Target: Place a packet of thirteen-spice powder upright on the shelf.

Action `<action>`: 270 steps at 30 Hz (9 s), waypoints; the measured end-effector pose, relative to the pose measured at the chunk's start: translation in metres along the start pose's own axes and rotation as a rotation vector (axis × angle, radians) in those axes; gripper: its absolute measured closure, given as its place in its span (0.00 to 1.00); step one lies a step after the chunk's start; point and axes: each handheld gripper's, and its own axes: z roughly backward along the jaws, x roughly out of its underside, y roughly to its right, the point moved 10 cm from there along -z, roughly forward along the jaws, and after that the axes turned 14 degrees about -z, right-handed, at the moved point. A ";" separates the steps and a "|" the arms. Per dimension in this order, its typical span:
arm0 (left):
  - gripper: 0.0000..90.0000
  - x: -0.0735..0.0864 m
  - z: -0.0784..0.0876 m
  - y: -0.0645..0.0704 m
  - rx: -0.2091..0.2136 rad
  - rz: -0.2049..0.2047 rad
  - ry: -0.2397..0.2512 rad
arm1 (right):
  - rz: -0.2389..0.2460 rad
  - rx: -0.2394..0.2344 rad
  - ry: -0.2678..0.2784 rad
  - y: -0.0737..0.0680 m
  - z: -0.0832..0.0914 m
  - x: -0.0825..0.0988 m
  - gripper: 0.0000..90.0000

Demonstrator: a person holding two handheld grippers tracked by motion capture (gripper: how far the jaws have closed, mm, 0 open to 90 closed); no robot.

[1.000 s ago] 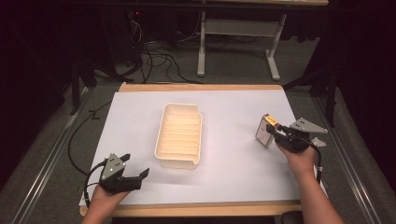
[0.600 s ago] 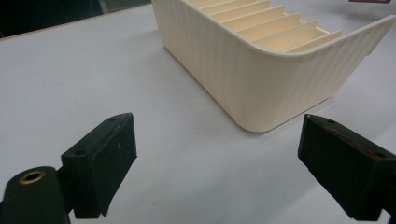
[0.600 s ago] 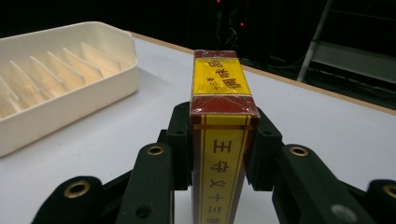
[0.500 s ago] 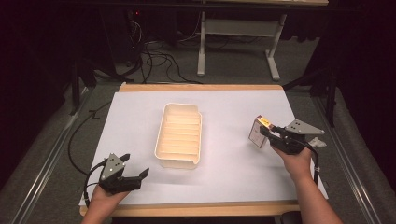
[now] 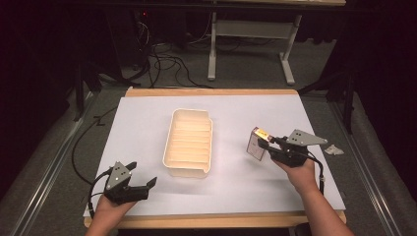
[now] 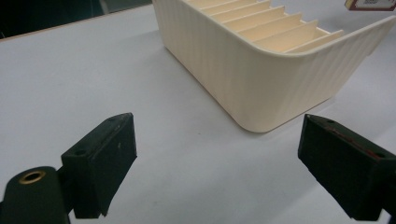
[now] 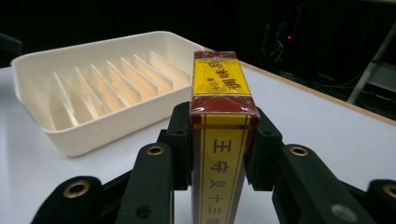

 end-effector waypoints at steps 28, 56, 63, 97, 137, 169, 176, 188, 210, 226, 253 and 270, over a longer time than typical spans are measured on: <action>0.14 0.001 -0.001 -0.001 0.001 0.000 -0.004 | 0.064 -0.161 -0.001 -0.064 -0.018 -0.005 0.76; 0.14 -0.001 0.002 -0.005 -0.007 0.004 0.002 | 0.118 -0.325 -0.002 -0.121 -0.071 -0.037 0.76; 0.14 0.000 0.002 -0.004 -0.006 0.000 -0.001 | 0.124 -0.368 0.011 -0.132 -0.079 -0.045 0.76; 0.14 -0.002 0.006 -0.005 -0.011 0.002 0.005 | 0.108 -0.521 -0.007 -0.169 -0.102 -0.050 0.76; 0.14 -0.002 0.006 -0.006 -0.010 0.009 0.007 | 0.142 -0.512 -0.119 -0.176 -0.127 -0.013 0.76; 0.14 -0.002 0.007 -0.006 -0.007 0.002 0.004 | 0.157 -0.452 -0.171 -0.171 -0.142 0.017 0.76; 0.14 -0.002 0.006 -0.003 -0.002 0.009 0.003 | 0.164 -0.438 -0.171 -0.169 -0.137 0.020 0.75; 0.14 -0.002 0.006 -0.004 -0.001 0.017 0.003 | 0.156 -0.416 -0.183 -0.163 -0.133 0.025 0.73; 0.14 -0.002 0.006 -0.004 0.000 0.015 0.003 | 0.125 -0.412 -0.163 -0.161 -0.133 0.020 0.60; 0.14 -0.002 0.006 -0.004 0.001 0.014 0.003 | 0.118 -0.408 -0.142 -0.168 -0.131 0.014 0.42; 0.14 -0.008 -0.012 0.003 0.023 0.015 0.019 | 0.074 -0.143 -0.059 -0.096 -0.073 -0.004 0.17; 0.14 -0.008 -0.015 0.002 0.020 0.017 0.021 | -0.013 0.088 0.000 -0.003 0.010 0.012 0.17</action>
